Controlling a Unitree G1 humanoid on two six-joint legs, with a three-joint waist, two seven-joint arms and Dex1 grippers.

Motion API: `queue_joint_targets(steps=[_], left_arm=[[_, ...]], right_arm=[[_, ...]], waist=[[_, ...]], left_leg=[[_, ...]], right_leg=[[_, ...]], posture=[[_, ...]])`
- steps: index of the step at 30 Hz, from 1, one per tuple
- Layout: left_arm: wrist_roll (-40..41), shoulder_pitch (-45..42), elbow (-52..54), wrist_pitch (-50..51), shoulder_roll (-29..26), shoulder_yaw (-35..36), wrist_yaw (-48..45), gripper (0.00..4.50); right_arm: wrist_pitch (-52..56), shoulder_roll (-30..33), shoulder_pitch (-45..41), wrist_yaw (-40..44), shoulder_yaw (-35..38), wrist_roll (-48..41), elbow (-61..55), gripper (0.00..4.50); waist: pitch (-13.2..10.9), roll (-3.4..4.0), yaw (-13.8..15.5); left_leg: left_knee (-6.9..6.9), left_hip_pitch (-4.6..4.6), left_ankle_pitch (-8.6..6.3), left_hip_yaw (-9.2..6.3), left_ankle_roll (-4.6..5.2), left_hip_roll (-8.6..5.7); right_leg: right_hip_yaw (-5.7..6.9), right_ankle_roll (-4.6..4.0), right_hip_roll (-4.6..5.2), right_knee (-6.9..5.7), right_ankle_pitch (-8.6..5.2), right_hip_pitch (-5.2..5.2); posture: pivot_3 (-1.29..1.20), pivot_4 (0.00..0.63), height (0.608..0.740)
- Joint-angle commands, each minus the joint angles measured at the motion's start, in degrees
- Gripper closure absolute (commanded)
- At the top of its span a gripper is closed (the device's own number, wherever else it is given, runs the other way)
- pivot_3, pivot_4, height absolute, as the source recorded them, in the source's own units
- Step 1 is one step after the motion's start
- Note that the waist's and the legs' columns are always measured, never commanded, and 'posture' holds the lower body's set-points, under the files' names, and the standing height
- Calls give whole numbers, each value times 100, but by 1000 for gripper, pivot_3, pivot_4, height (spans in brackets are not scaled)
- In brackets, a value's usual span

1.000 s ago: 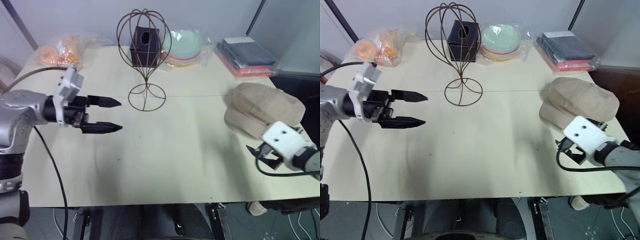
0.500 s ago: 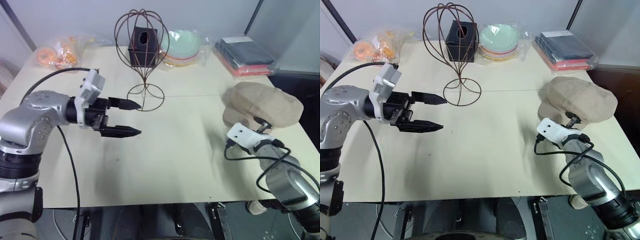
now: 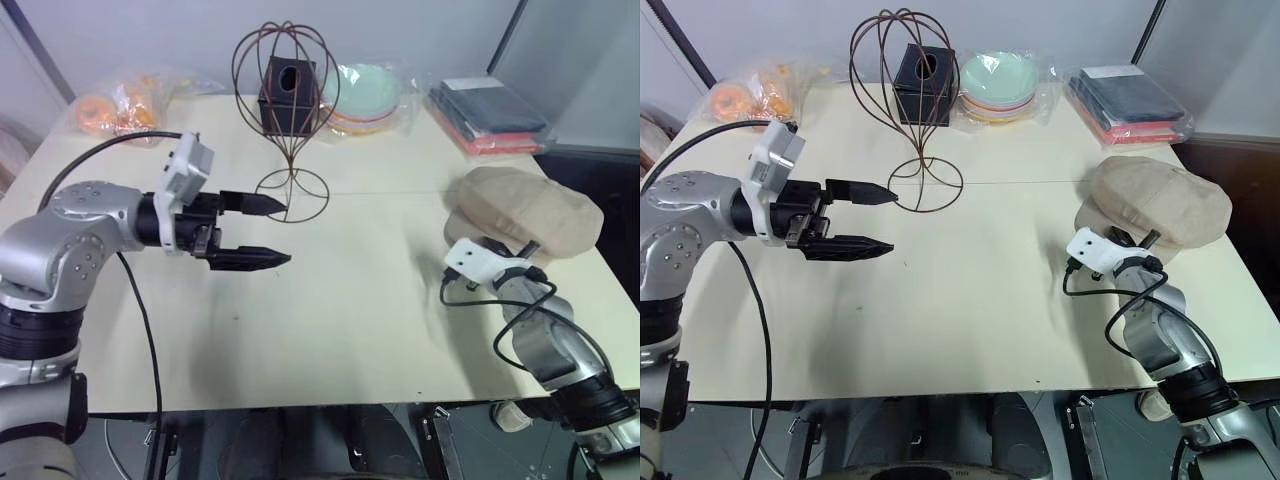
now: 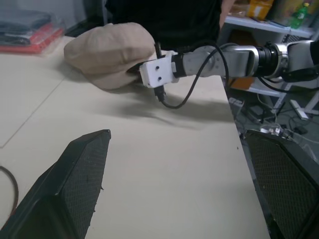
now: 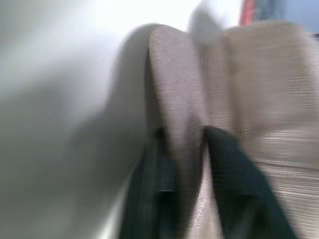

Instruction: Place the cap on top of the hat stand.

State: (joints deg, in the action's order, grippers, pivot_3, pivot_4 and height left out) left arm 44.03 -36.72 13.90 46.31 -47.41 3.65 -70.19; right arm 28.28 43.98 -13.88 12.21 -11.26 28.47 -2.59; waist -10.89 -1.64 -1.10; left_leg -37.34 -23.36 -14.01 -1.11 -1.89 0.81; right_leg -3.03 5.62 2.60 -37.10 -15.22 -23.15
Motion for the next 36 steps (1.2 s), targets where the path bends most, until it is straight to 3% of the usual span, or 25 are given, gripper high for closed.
queue_joint_targets(steps=[1,6,11,18,21,30,36], left_arm=[[184,3,220,79,-129,338,181,0],[568,267,350,370,-188,1033,721,0],[1368,557,425,871,-385,2371,1519,0],[1690,996,349,933,-648,3393,2135,0],[1786,1205,498,902,-675,3573,2296,0],[2029,1860,858,846,-784,4035,2584,0],[2110,1964,883,803,-878,4041,2650,0]], right_arm=[[-55,-80,15,101,53,27,151,4426],[-416,162,-395,131,307,225,-273,4426],[-1544,297,-2026,402,385,41,-713,4426],[-2945,-741,-4667,424,-35,-294,415,4426],[-3527,-1301,-5255,474,-265,-434,1004,4426],[-4384,-2000,-4829,934,-858,-422,991,4426],[-4573,-2065,-4362,891,-1199,197,923,4426]], waist=[[4,-6,-2],[0,-1,-22],[-21,29,-142],[-25,35,-203],[-23,30,-171],[-19,22,-132],[-19,23,-157]], left_leg=[[0,0,0,0,0,0],[2,0,0,0,0,1],[5,-7,1,4,-1,3],[39,-6,2,-19,-4,12],[36,-8,7,-20,-12,8],[33,-11,10,-37,-19,5],[38,-8,11,-39,-21,4]], right_leg=[[0,0,-1,0,0,0],[-1,0,-1,-1,0,-4],[-5,6,2,-8,3,-22],[7,-1,-13,-17,-1,-34],[9,0,-1,-15,-1,-30],[10,-1,16,-11,0,-23],[10,-2,4,-19,0,-33]], posture=[[0,150,740],[0,150,740],[0,150,740],[0,150,740],[0,150,740],[0,150,740],[0,150,740]])
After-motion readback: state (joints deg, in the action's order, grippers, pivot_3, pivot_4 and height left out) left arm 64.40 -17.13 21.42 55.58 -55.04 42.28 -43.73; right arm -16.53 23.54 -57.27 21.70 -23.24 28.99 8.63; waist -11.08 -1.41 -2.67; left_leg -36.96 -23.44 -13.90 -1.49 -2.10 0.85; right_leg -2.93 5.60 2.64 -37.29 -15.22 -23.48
